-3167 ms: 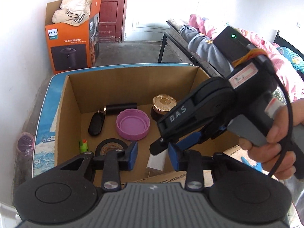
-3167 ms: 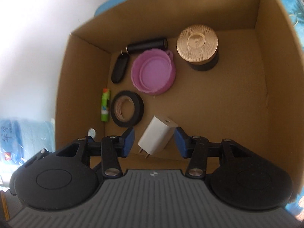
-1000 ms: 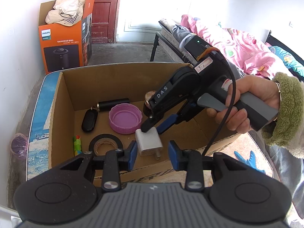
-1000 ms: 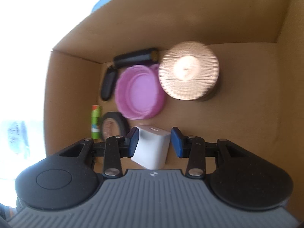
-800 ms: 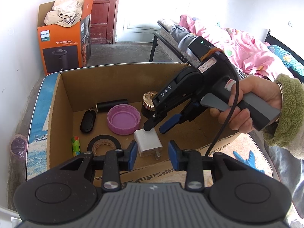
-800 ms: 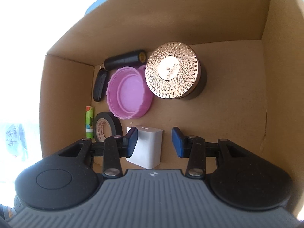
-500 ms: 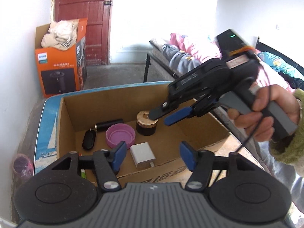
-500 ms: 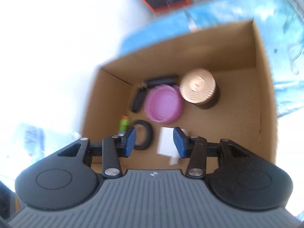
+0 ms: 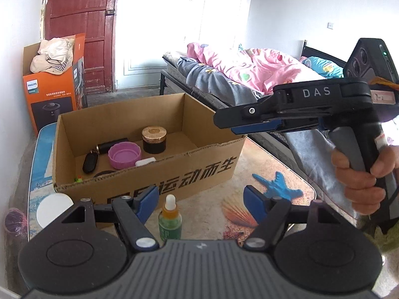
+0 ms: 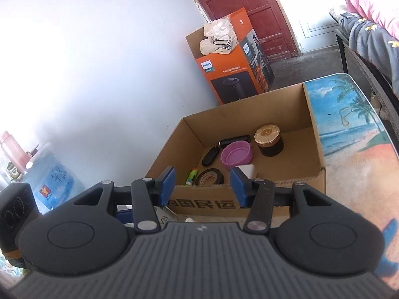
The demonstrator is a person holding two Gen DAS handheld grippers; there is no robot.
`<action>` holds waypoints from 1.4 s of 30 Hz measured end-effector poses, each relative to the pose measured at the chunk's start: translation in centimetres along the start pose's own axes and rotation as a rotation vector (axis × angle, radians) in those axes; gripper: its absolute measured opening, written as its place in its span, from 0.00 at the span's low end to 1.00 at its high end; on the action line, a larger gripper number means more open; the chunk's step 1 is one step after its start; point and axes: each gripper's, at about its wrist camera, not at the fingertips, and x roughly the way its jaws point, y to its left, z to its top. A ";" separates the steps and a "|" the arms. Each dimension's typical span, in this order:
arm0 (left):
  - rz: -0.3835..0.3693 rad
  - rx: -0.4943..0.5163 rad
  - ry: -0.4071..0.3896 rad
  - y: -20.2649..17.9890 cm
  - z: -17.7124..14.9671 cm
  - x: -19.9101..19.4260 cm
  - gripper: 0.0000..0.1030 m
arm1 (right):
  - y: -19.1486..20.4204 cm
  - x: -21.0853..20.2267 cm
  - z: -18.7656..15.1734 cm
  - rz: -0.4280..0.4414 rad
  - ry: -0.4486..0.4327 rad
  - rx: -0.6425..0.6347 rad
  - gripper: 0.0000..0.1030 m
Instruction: Organize rigid objects
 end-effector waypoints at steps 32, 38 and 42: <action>0.194 0.035 0.061 1.1 -7.1 9.4 0.33 | 4.7 12.0 -5.1 -0.096 0.214 -0.243 0.15; 0.195 0.021 0.060 1.3 -7.1 9.0 0.32 | 4.9 11.6 -5.2 -0.099 0.213 -0.250 0.15; 0.192 0.022 0.052 1.0 -6.9 8.2 0.32 | 5.3 10.7 -5.1 -0.096 0.200 -0.257 0.15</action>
